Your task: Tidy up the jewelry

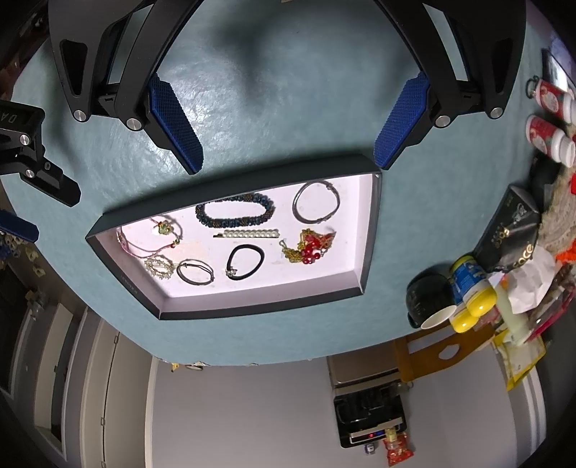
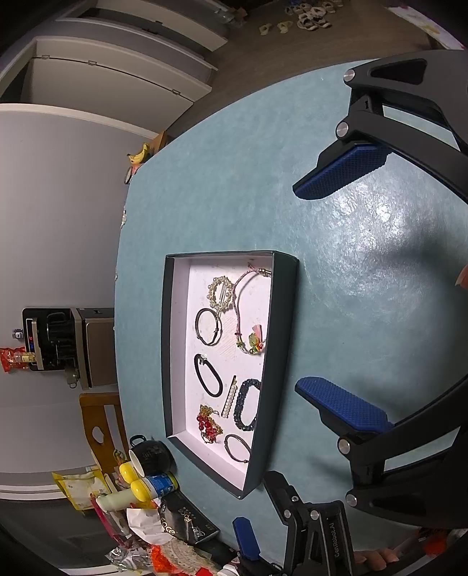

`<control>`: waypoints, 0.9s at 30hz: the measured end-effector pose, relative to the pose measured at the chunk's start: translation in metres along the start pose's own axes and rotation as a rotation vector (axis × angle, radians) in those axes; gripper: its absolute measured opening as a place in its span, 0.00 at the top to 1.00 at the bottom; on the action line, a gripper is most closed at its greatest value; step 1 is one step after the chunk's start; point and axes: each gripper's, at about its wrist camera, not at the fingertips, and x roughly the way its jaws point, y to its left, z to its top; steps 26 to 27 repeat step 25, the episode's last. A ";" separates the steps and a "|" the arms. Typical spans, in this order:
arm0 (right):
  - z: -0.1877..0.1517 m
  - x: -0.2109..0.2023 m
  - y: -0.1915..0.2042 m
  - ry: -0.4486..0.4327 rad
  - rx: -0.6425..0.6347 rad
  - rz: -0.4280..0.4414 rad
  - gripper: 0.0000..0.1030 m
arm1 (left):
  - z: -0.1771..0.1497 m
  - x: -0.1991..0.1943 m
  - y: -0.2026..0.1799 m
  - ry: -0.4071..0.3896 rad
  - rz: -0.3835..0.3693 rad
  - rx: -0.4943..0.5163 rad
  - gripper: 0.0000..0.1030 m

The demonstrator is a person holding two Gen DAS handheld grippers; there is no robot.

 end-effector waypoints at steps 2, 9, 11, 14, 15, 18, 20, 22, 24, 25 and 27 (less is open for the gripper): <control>0.000 0.000 0.000 -0.001 -0.001 -0.004 0.05 | 0.000 0.000 0.000 0.000 0.000 -0.001 0.05; 0.000 -0.001 0.000 0.000 -0.001 -0.005 0.05 | 0.000 0.000 0.000 -0.002 -0.004 0.001 0.05; 0.000 -0.001 0.000 0.000 -0.001 -0.006 0.05 | 0.000 -0.001 0.000 -0.004 -0.014 -0.001 0.05; -0.001 -0.001 -0.001 0.003 0.003 -0.004 0.05 | 0.000 -0.003 0.001 -0.015 -0.031 -0.004 0.05; -0.001 -0.001 -0.001 0.004 0.003 -0.003 0.05 | 0.000 -0.003 0.001 -0.013 -0.035 -0.005 0.05; -0.001 -0.001 -0.002 0.002 0.004 -0.003 0.05 | -0.001 -0.001 -0.001 -0.003 -0.034 0.005 0.05; -0.001 -0.001 -0.002 0.004 0.005 -0.003 0.05 | -0.001 -0.001 -0.002 0.000 -0.031 0.011 0.05; -0.002 -0.001 -0.003 0.007 0.008 -0.002 0.05 | -0.001 0.000 -0.004 0.002 -0.025 0.016 0.05; -0.002 -0.001 -0.004 0.008 0.009 -0.002 0.05 | -0.001 0.001 -0.004 0.006 -0.027 0.018 0.05; -0.002 0.000 -0.005 0.009 0.010 -0.003 0.05 | -0.002 0.001 -0.003 0.008 -0.027 0.016 0.05; -0.002 0.000 -0.005 0.009 0.010 -0.003 0.05 | -0.002 0.001 -0.003 0.008 -0.027 0.016 0.05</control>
